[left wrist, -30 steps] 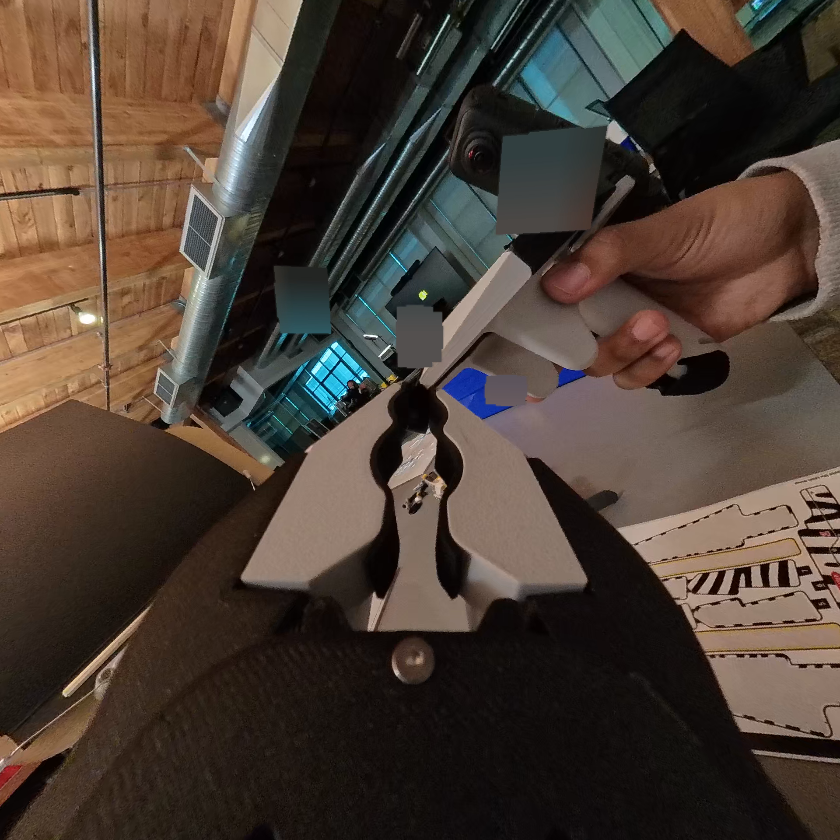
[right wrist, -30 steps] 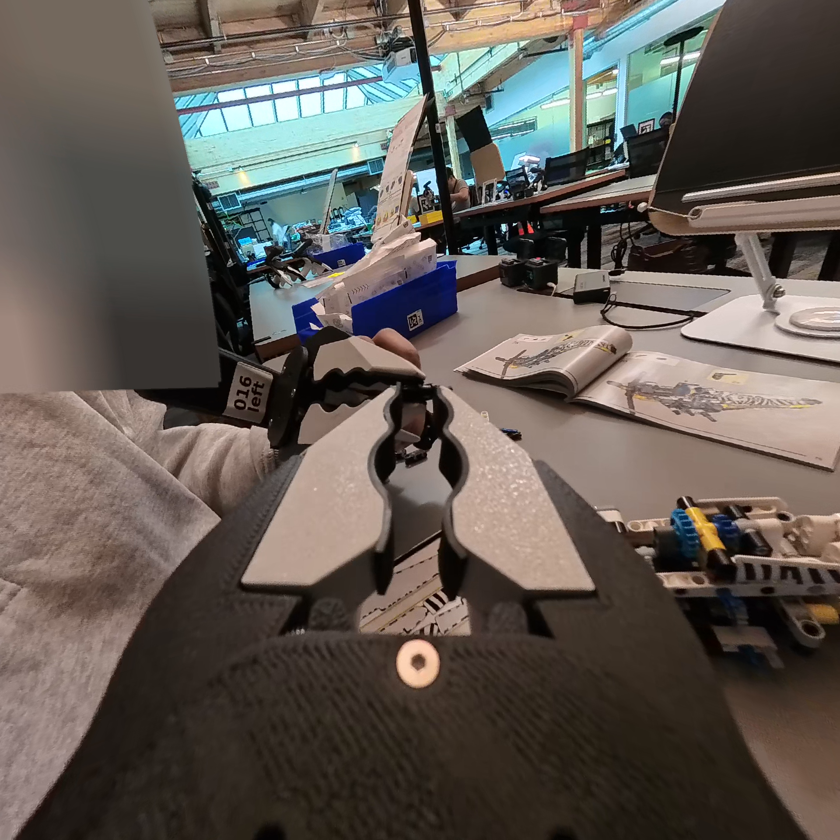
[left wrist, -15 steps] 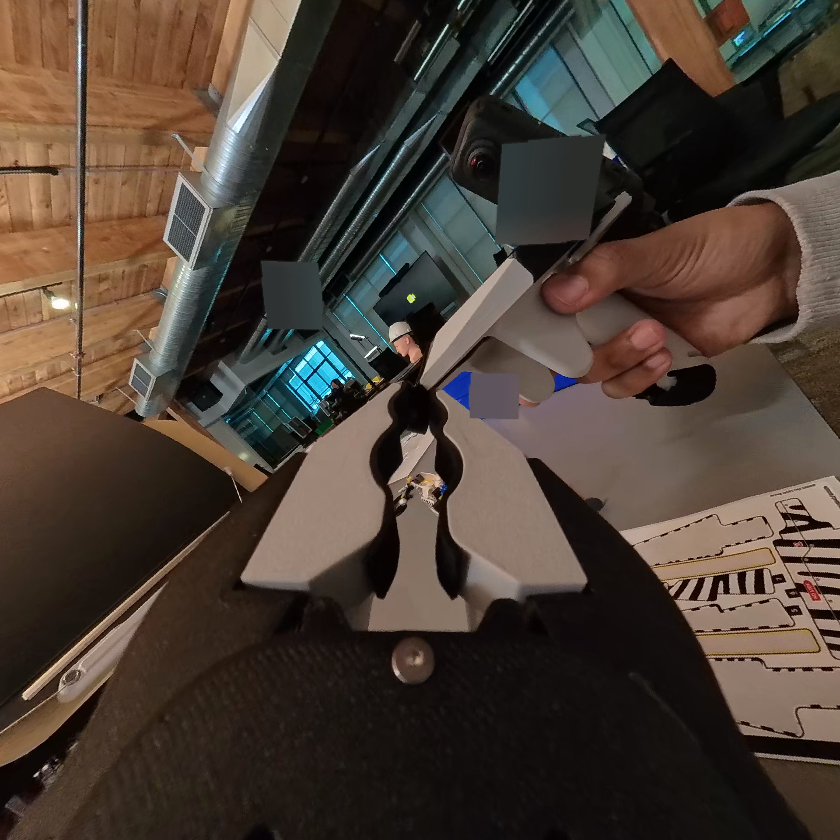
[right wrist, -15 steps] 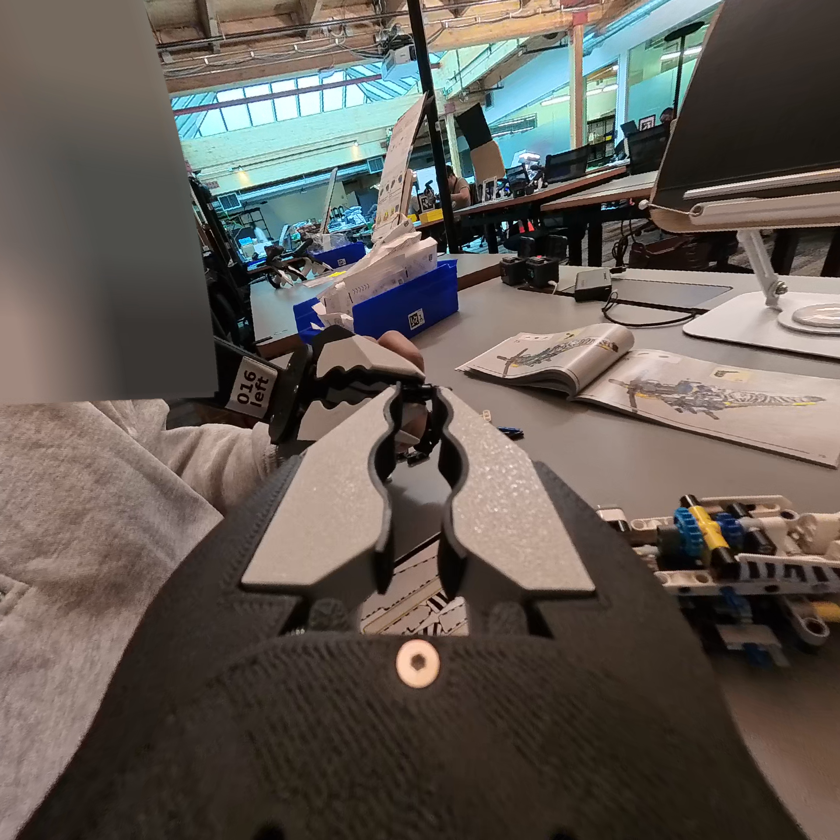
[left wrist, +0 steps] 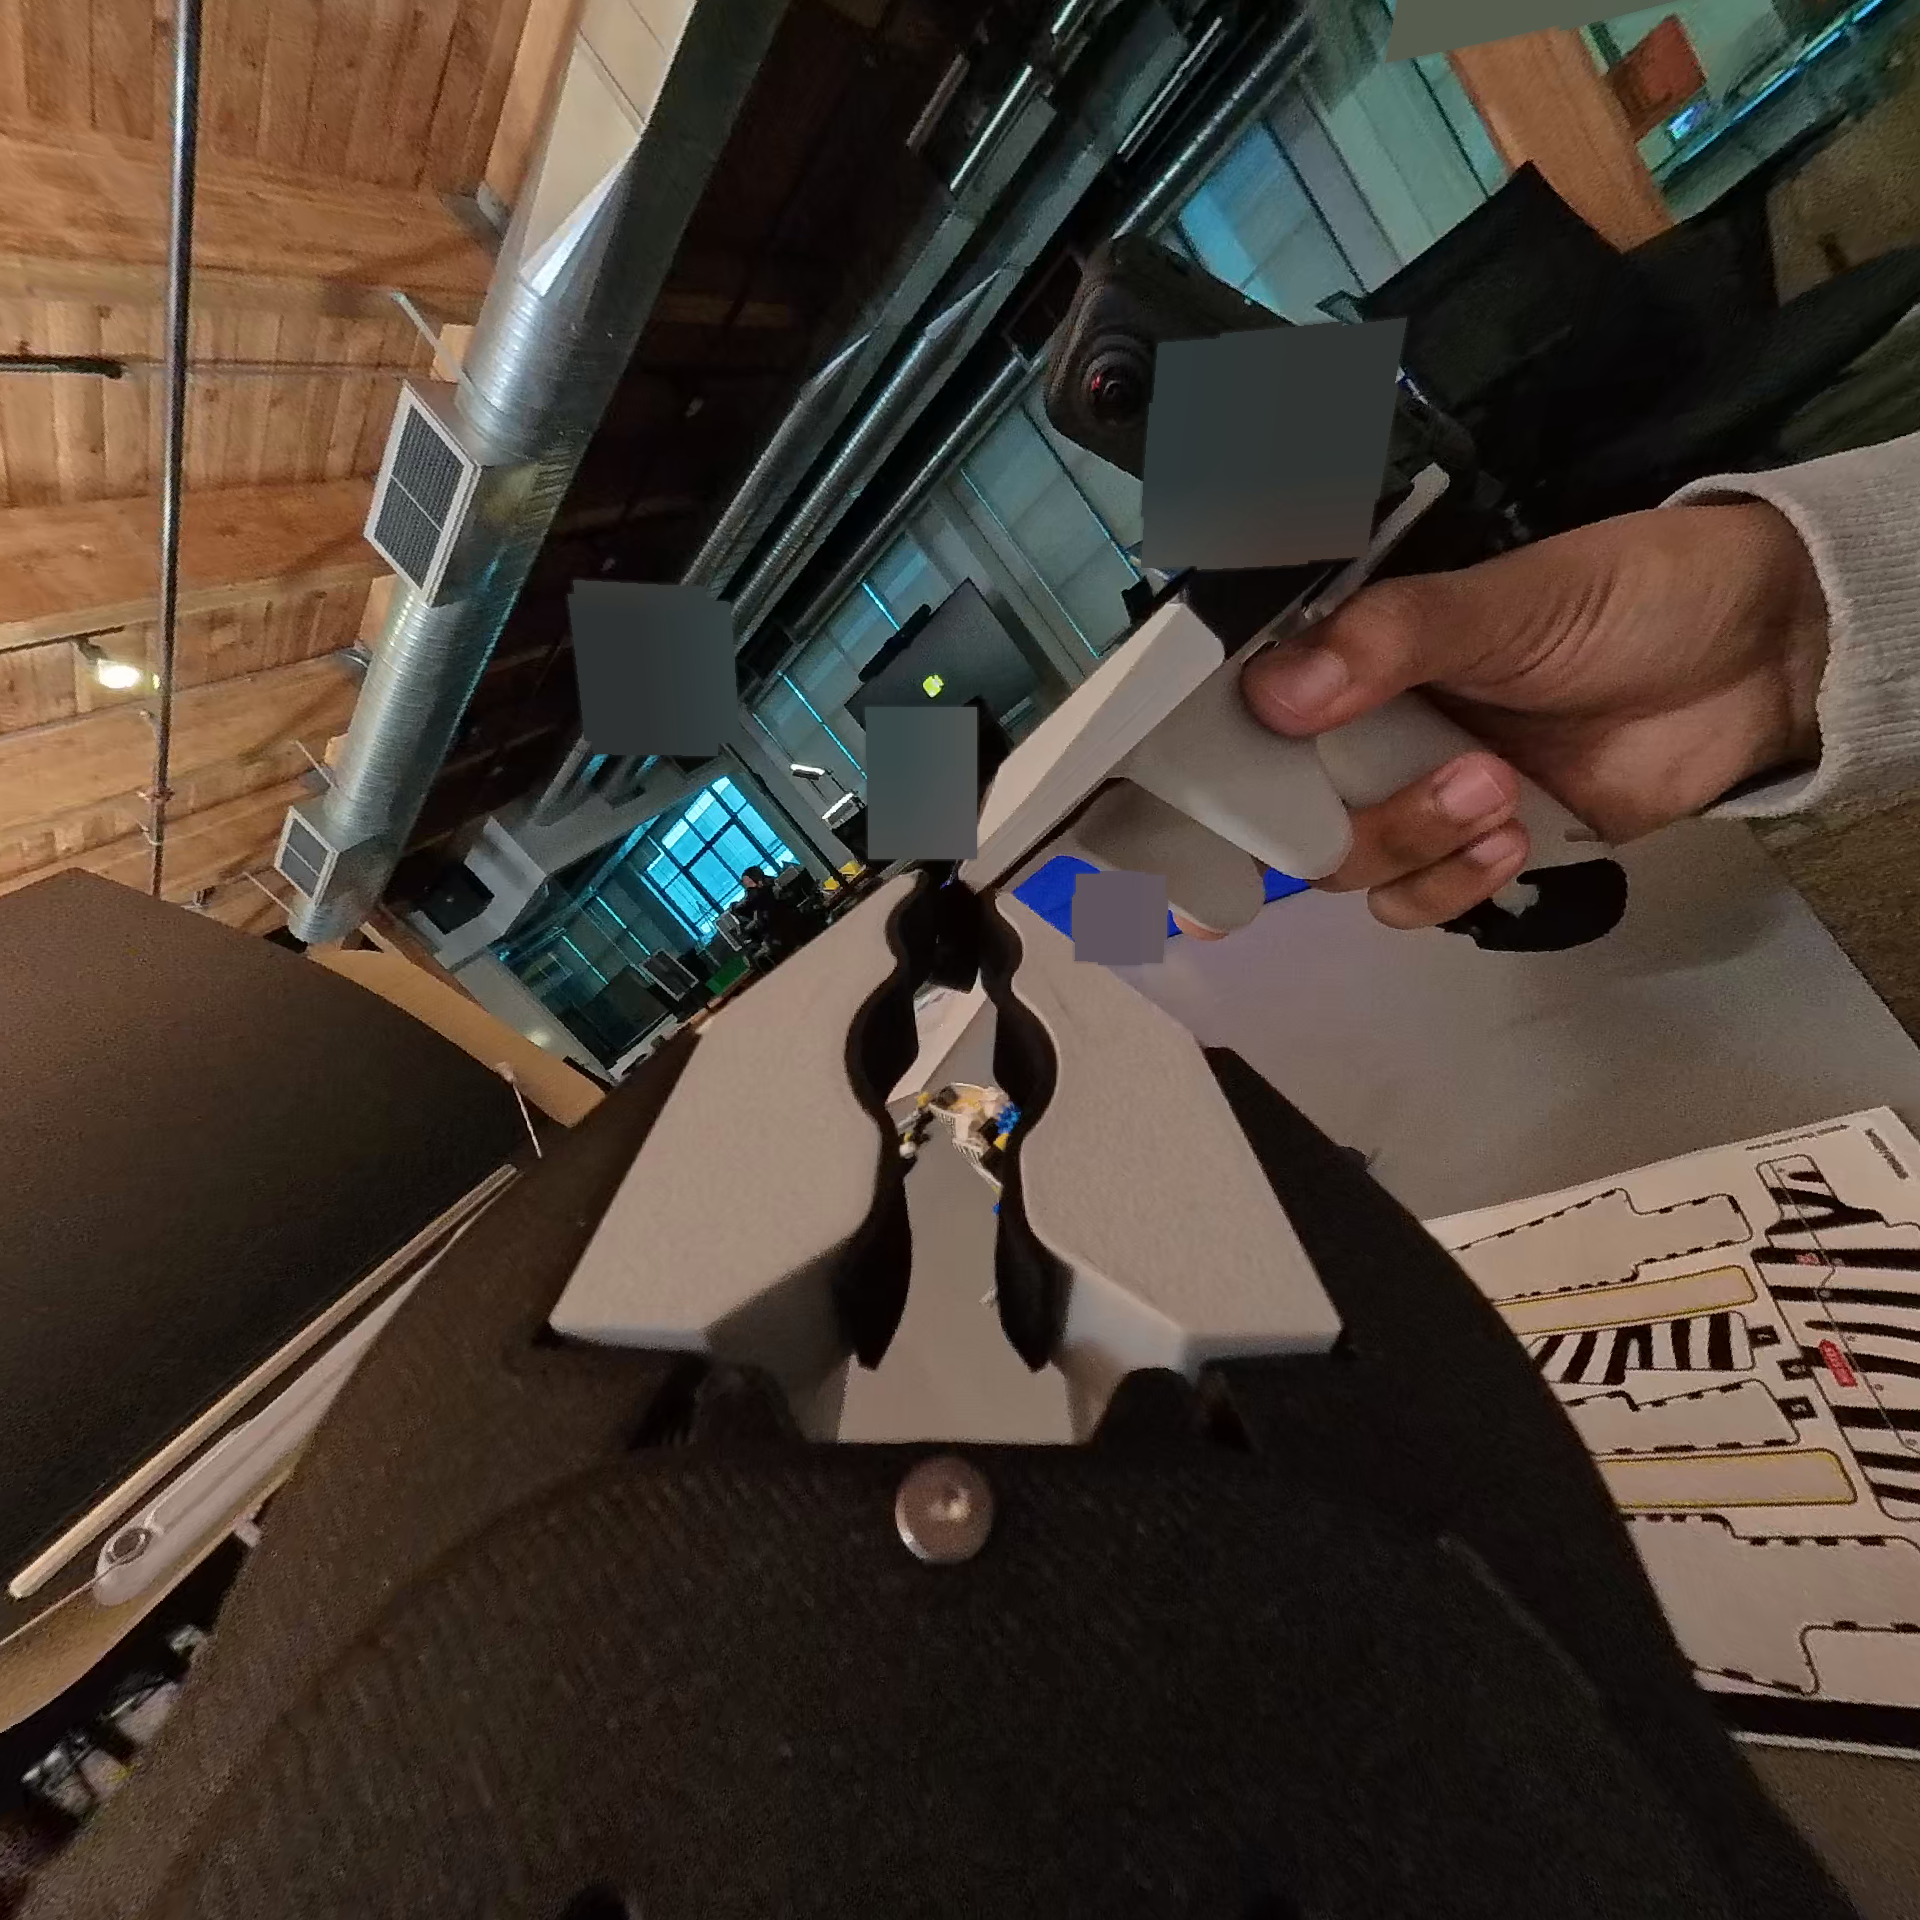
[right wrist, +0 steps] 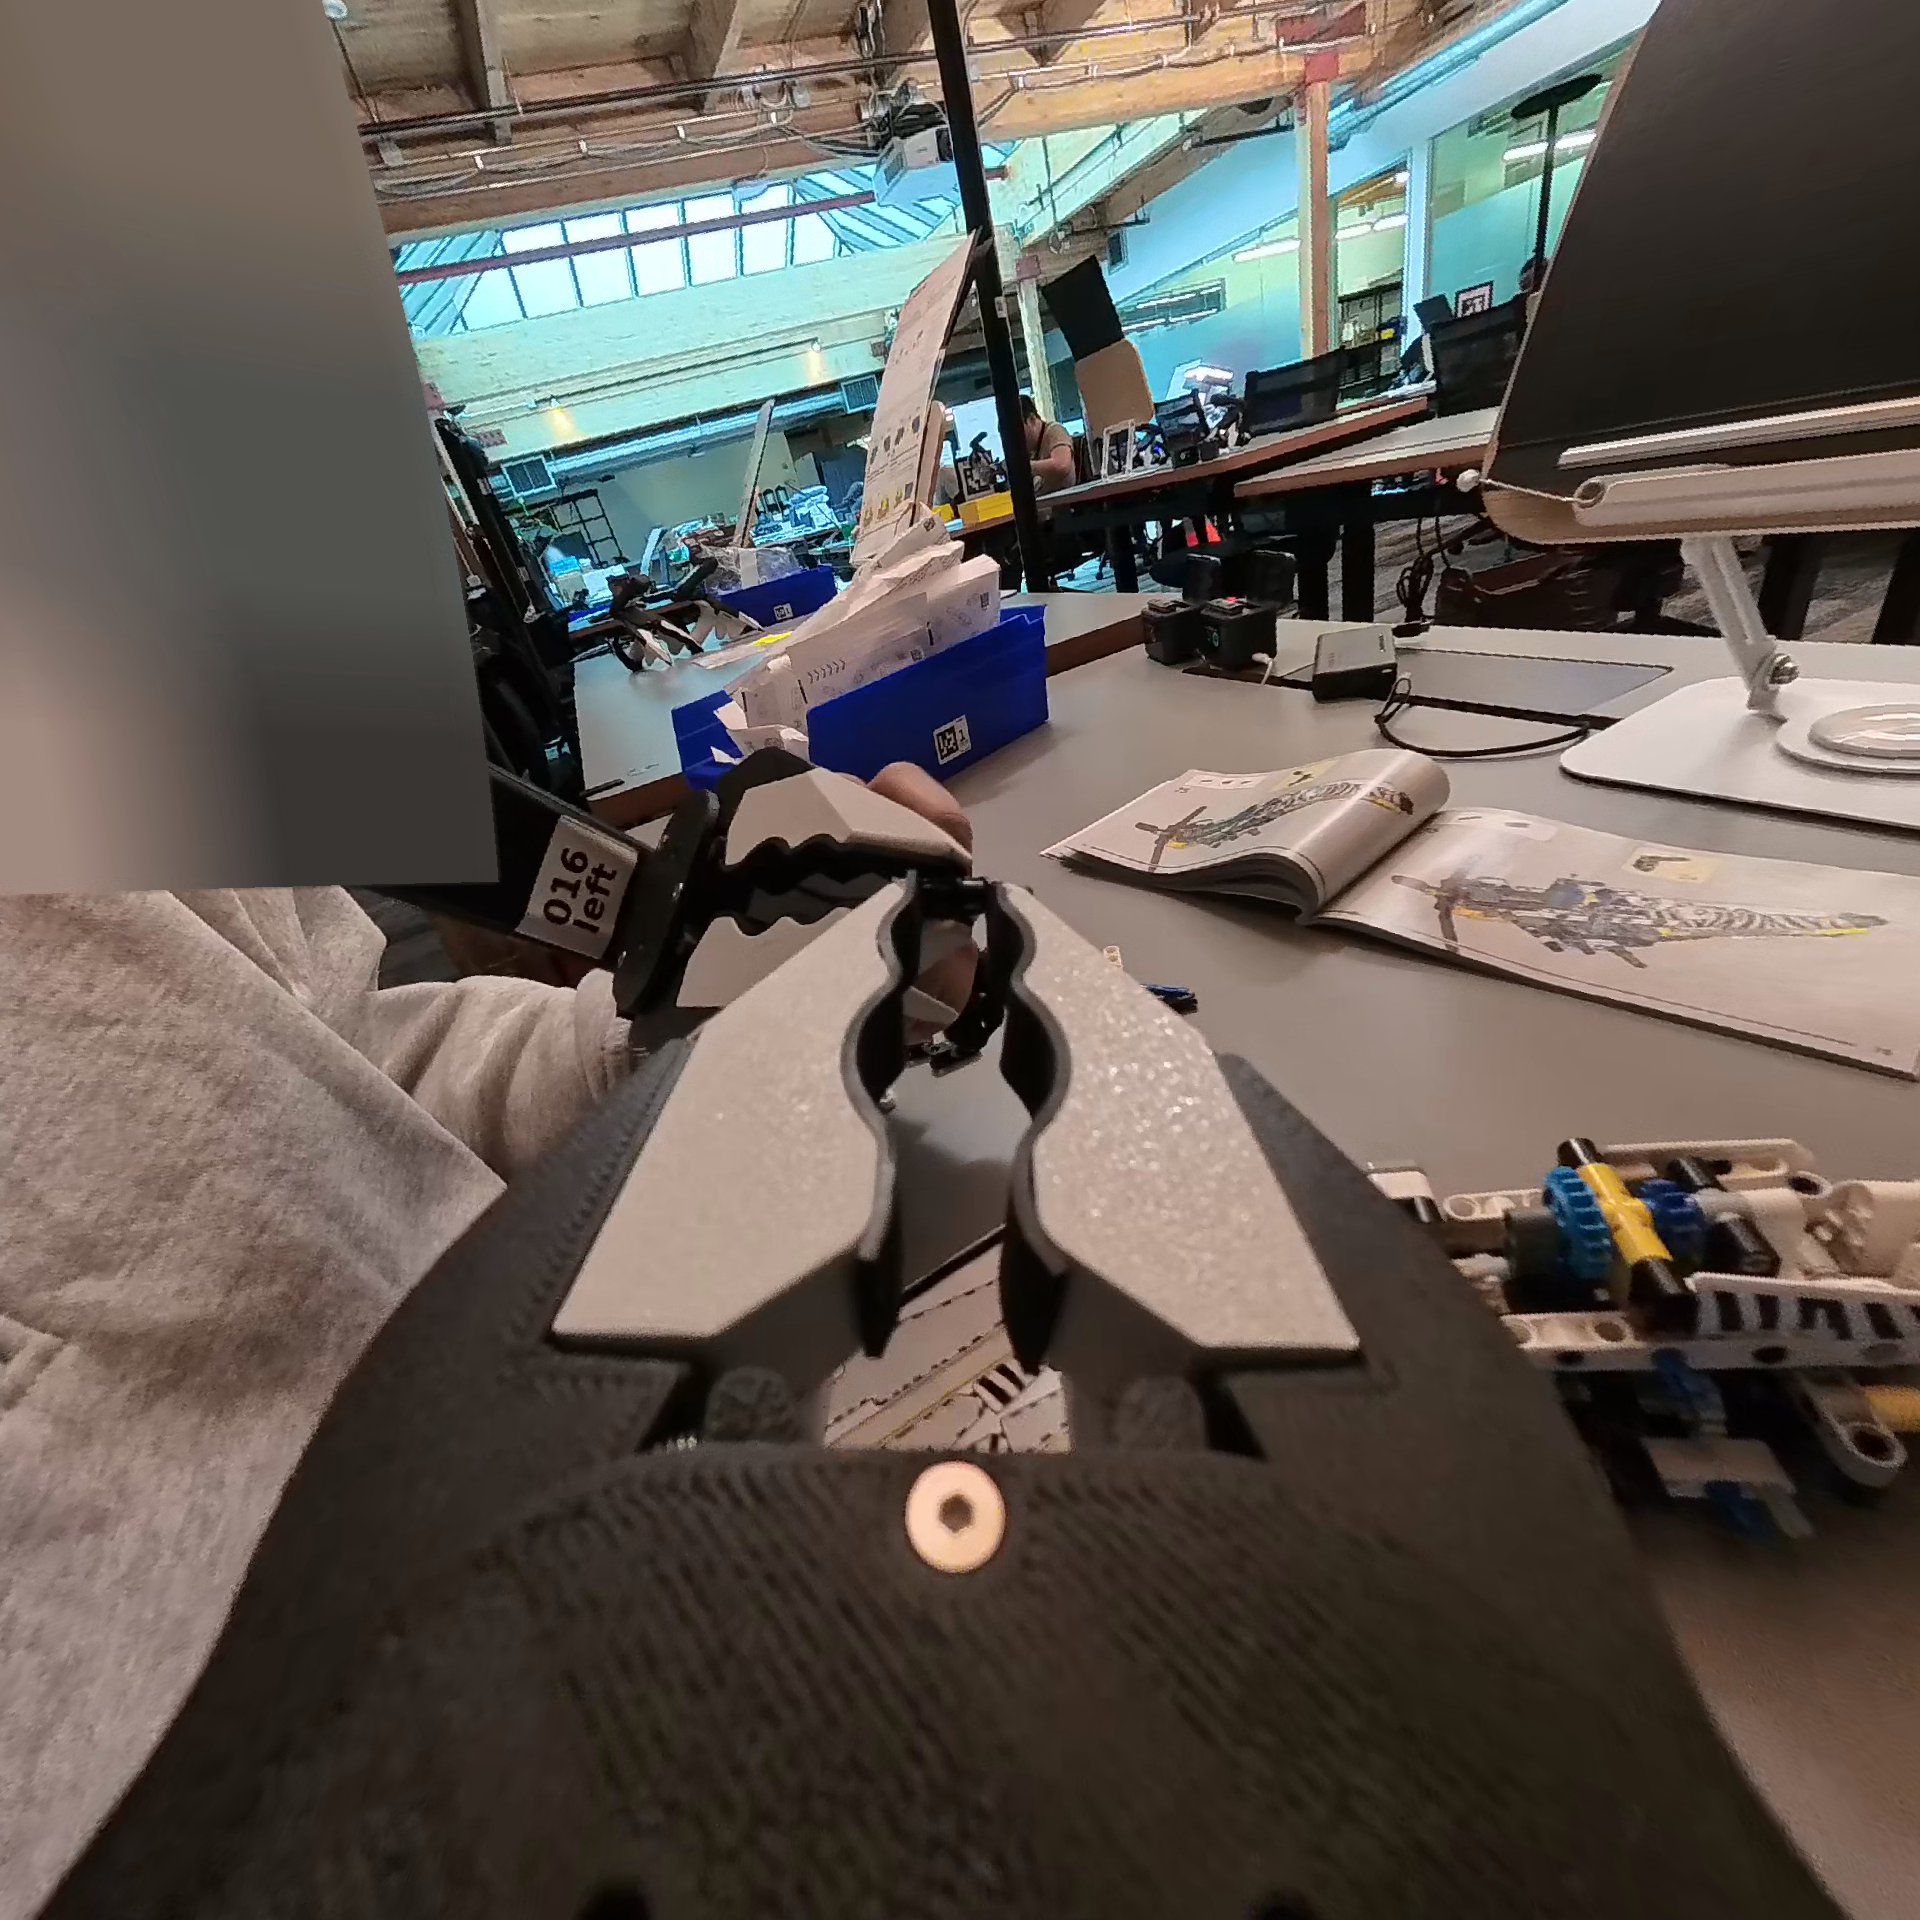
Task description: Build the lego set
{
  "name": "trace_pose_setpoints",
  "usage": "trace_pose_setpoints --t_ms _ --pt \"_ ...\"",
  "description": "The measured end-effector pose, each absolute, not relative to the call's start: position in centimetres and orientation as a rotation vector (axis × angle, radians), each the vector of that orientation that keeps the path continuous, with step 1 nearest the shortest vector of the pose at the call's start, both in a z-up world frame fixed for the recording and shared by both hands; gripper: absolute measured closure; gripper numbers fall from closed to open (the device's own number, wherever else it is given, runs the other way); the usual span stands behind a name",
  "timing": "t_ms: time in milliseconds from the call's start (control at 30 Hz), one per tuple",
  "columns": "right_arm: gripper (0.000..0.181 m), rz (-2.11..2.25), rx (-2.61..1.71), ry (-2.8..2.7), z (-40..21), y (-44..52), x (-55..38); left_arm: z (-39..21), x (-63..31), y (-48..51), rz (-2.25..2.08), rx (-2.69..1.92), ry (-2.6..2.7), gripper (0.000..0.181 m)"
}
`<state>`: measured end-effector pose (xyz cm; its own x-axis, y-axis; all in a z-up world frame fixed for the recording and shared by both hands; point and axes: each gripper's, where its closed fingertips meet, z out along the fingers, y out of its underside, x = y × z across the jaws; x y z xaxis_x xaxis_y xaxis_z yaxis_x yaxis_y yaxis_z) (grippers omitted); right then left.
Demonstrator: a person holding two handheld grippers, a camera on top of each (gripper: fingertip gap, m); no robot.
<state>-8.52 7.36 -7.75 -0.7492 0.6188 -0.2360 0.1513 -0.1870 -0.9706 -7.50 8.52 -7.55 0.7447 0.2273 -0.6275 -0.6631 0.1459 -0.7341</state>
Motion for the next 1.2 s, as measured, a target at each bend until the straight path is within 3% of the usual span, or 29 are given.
trace_pose_setpoints --t_ms 133,300,467,567,667,1067,1200 --pt "0.171 2.030 -0.889 -1.735 -7.7 7.7 -8.6 -7.6 -7.4 8.9 0.593 -1.289 0.373 0.175" --pt "0.171 1.992 -0.892 -1.706 -7.8 8.5 -8.9 -7.1 -7.6 8.7 0.316 -1.307 0.251 0.153" --pt "0.171 1.964 -0.805 -1.647 -7.0 8.7 -8.7 -6.9 -8.8 8.6 -0.043 -1.313 0.073 0.151" --pt "0.172 1.938 -0.733 -1.612 -6.5 8.6 -8.4 -7.0 -8.4 8.6 -0.299 -1.307 0.041 0.157" --pt "0.171 1.916 -0.691 -1.600 -6.2 8.4 -8.2 -6.5 -7.7 8.0 -0.440 -1.267 0.060 0.176" --pt "0.163 1.832 -0.615 -1.723 -7.0 7.5 -7.6 -7.5 -7.0 7.3 -0.372 -1.355 0.215 0.176" --pt "0.151 1.813 -0.601 -1.807 -7.6 7.5 -7.1 -7.9 -6.0 7.0 -0.429 -1.374 0.274 0.176"
